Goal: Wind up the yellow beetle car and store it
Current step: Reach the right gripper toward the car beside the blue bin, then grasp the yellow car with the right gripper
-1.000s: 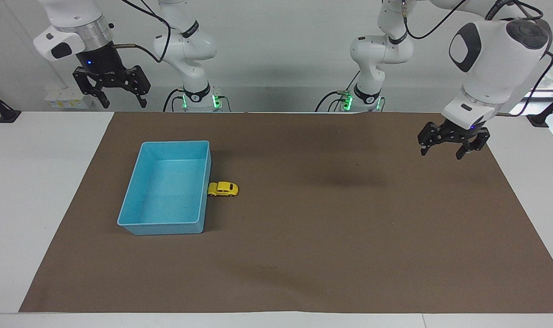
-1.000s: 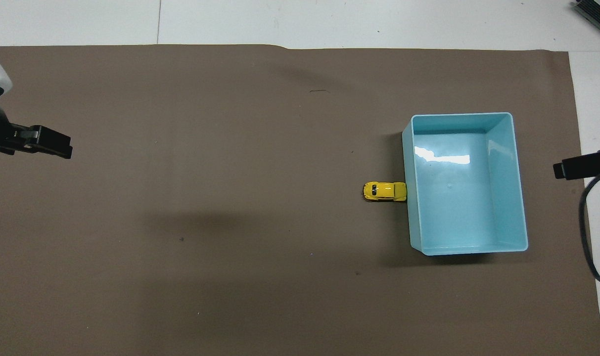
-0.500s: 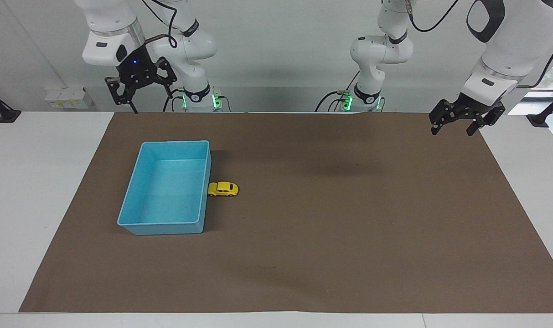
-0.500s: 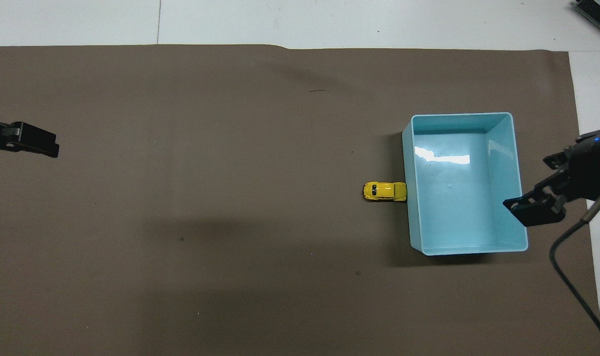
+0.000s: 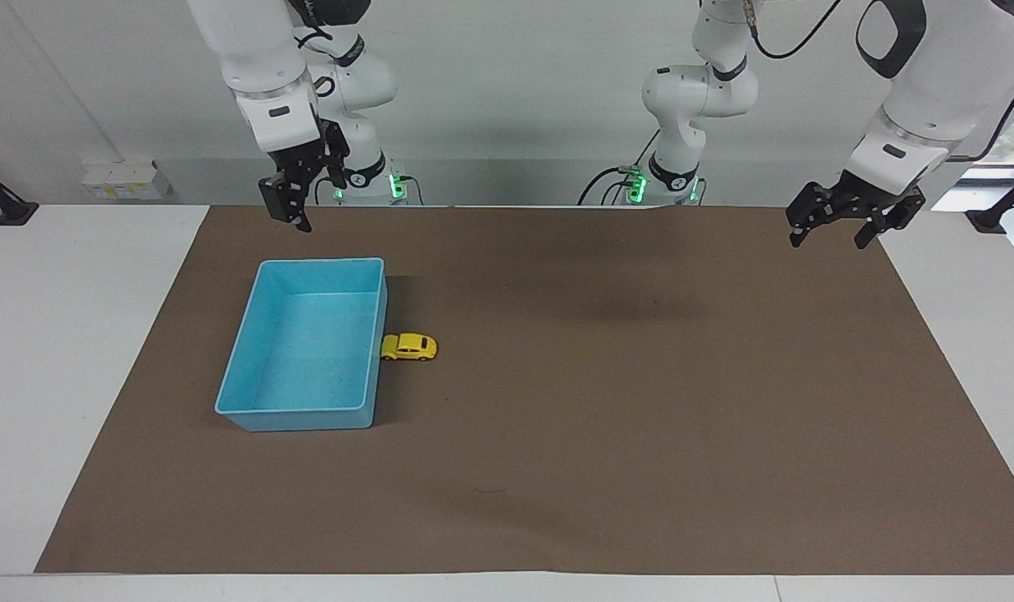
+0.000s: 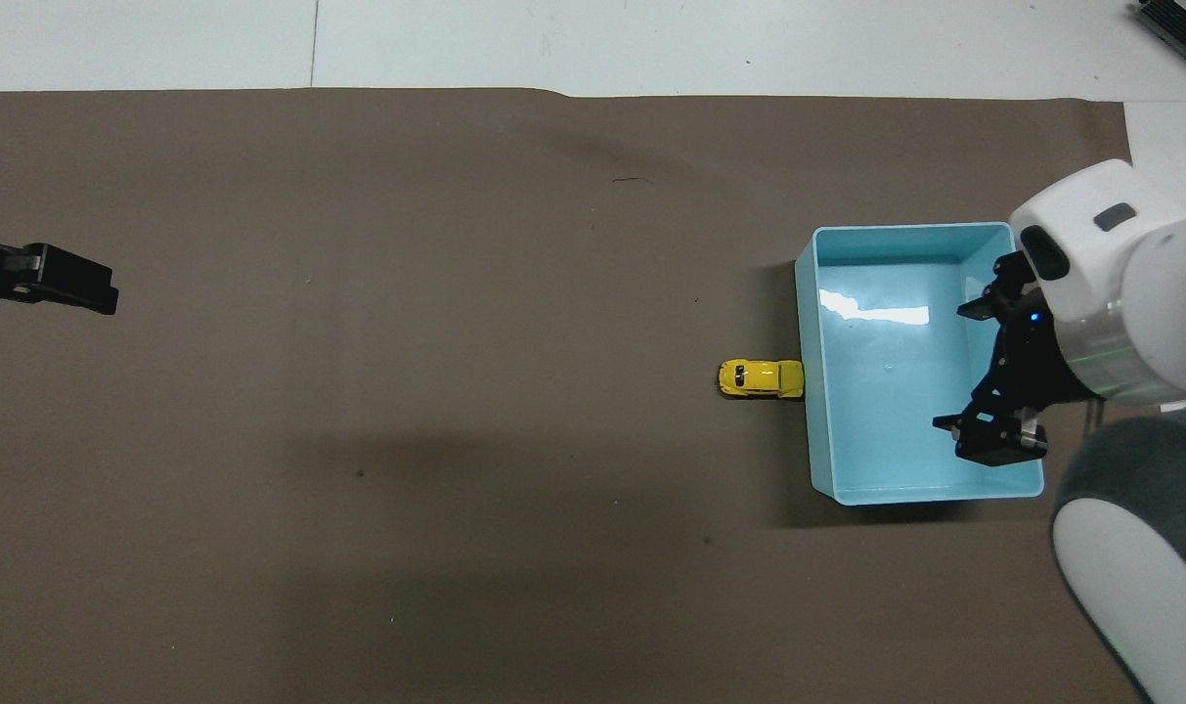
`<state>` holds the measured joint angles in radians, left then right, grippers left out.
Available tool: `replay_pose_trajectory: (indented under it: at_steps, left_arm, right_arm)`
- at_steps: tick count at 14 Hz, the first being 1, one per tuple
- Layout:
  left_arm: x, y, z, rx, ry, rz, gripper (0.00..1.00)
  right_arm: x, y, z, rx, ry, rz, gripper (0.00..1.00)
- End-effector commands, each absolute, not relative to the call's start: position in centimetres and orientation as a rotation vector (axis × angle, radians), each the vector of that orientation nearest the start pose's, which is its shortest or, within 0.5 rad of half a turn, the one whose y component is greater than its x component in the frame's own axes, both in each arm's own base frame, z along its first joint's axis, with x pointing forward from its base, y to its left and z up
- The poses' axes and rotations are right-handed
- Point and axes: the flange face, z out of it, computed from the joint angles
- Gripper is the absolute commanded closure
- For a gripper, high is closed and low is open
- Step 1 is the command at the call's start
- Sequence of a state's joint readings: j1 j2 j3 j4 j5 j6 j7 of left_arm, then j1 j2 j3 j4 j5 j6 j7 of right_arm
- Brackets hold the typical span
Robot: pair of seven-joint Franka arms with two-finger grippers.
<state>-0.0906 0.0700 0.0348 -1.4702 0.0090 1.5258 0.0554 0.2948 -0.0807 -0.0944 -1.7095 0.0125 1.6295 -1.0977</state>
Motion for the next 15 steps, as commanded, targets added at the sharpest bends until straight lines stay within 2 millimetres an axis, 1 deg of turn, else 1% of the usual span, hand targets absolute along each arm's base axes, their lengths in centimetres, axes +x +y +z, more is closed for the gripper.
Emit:
replay_pose_trajectory:
  at_steps: [1, 2, 4, 5, 6, 8, 11, 13, 15]
  left_arm:
    - [56.7, -2.9, 63.3, -3.142, 0.162, 0.034, 0.0]
    - [56.7, -2.9, 63.3, -3.142, 0.162, 0.034, 0.0]
    - [56.7, -2.9, 63.3, -3.142, 0.162, 0.034, 0.0]
    - [56.7, -2.8, 63.3, -3.142, 0.16, 0.034, 0.0]
    - [56.7, -2.8, 63.3, -3.142, 0.16, 0.034, 0.0]
    - [56.7, -2.9, 63.3, -3.142, 0.162, 0.034, 0.0]
    - [56.7, -2.8, 63.3, -3.142, 0.16, 0.036, 0.0]
    - [56.7, -2.8, 63.3, -3.142, 0.16, 0.036, 0.0]
    - [56.7, -2.9, 63.3, -3.142, 0.162, 0.034, 0.0]
  right_arm:
    - [52.0, 12.1, 55.7, -2.337, -2.093, -0.011, 0.0]
    - [52.1, 13.1, 53.7, -2.299, -2.149, -0.019, 0.0]
    - [52.8, 14.0, 49.3, -2.253, -2.206, 0.016, 0.0]
    - [53.1, 14.6, 48.0, -2.237, -2.232, 0.011, 0.0]
    - [53.4, 14.7, 46.6, -2.229, -2.238, 0.018, 0.0]
    - [53.6, 14.8, 45.0, -2.22, -2.256, 0.004, 0.0]
    - [53.4, 14.8, 42.8, -2.199, -2.279, 0.009, 0.0]
    - [53.8, 14.9, 41.0, -2.198, -2.301, 0.011, 0.0]
    - [53.6, 14.9, 38.3, -2.203, -2.309, -0.014, 0.0]
